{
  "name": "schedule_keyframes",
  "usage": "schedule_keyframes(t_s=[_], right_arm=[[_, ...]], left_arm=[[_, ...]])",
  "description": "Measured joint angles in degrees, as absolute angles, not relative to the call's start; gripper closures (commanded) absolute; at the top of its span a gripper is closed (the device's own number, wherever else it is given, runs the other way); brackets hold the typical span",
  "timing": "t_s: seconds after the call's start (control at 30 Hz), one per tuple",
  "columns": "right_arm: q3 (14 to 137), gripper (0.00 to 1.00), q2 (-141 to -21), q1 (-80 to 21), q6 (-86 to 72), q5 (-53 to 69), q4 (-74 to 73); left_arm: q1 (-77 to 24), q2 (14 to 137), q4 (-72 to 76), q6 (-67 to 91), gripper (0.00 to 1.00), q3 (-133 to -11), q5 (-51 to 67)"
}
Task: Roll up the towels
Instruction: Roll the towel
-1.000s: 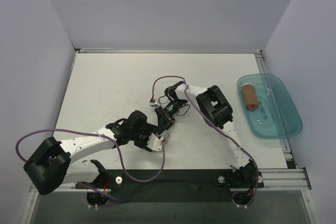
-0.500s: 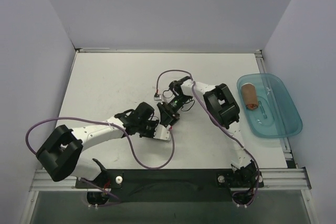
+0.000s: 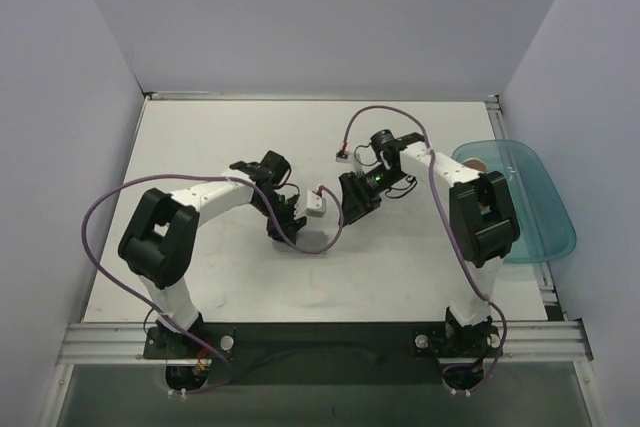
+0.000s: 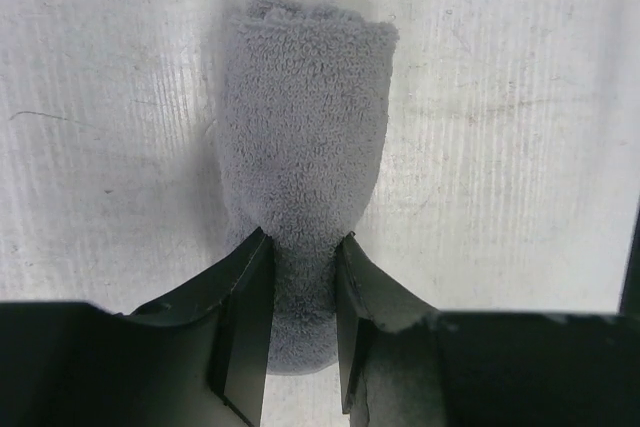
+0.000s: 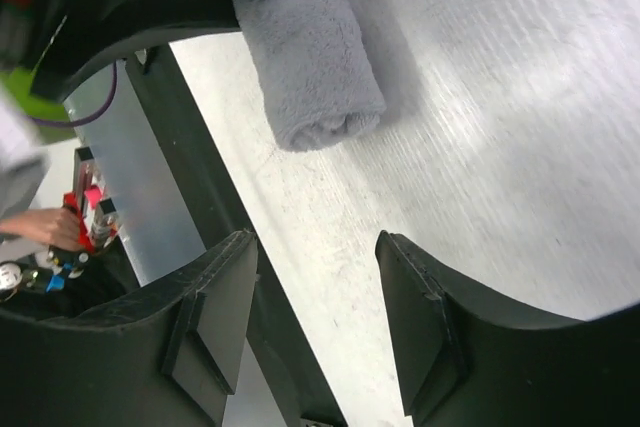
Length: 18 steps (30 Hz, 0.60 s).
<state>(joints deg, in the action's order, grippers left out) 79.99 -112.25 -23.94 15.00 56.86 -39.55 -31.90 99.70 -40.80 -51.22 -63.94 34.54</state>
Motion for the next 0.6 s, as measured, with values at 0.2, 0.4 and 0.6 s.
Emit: schedule_keyframes(t_s=[0.2,0.4,0.6], right_arm=[[75.6,0.54,-101.1,-19.3,16.5,54.8,-37.8],[71.5,0.55,-86.7,-21.6,19.8,51.7,-37.2],[67.7,0.48,-77.5,-34.0,23.9,42.4,-37.4]], left_arm=[[-29.6,107.5,-49.9,-52.0,0.74,-72.6,38.9],[-27.4,114.6,-57.6,-52.4,0.75,-79.8,43.5],[-25.8,120.0,-63.8,-52.6,0.78,-85.2,46.6]])
